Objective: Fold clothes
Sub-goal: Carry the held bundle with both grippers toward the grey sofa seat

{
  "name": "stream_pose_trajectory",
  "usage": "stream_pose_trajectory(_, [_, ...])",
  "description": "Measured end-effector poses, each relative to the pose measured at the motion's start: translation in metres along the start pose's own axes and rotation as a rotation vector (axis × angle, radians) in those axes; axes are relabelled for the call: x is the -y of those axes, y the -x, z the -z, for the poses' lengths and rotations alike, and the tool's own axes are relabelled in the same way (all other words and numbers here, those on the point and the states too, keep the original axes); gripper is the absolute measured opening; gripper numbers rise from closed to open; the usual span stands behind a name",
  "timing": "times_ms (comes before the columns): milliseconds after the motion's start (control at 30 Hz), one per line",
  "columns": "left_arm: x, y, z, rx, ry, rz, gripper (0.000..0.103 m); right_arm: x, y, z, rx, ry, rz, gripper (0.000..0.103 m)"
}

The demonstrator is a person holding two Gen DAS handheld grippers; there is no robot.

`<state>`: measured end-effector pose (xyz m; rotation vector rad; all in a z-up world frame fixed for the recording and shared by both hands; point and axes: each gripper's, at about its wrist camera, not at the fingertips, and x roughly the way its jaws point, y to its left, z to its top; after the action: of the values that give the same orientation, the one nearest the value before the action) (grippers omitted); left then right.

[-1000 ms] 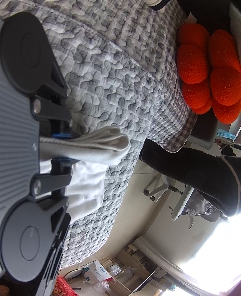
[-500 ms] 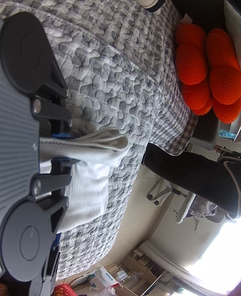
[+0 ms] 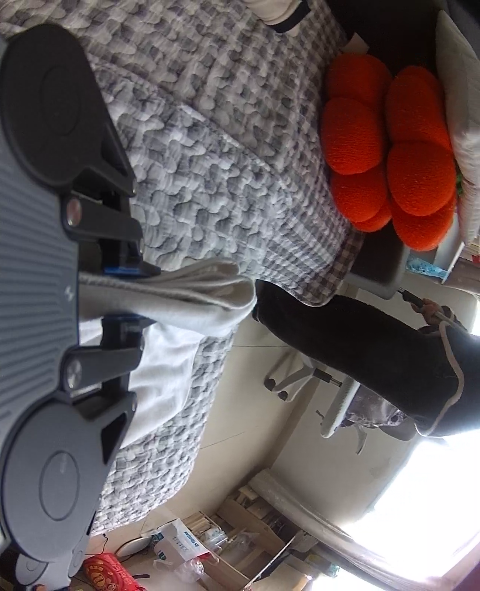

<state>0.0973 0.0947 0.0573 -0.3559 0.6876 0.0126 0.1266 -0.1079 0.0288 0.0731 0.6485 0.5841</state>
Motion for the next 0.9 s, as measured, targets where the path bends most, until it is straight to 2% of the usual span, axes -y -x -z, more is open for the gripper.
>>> stream_pose_trajectory(467, [-0.005,0.022,-0.01,0.047,0.024,0.04,0.018,-0.017,0.01,-0.009,0.021,0.015,0.019,0.016])
stream_pose_trajectory(800, [-0.03,0.044,-0.02,0.06,0.074,0.047,0.018,-0.056,0.018,-0.014,0.032,0.049,0.061,0.015])
stream_pose_trajectory(900, [-0.037,0.055,-0.025,0.074,0.062,0.032,0.018,-0.07,0.018,-0.017,0.044,0.059,0.064,0.015])
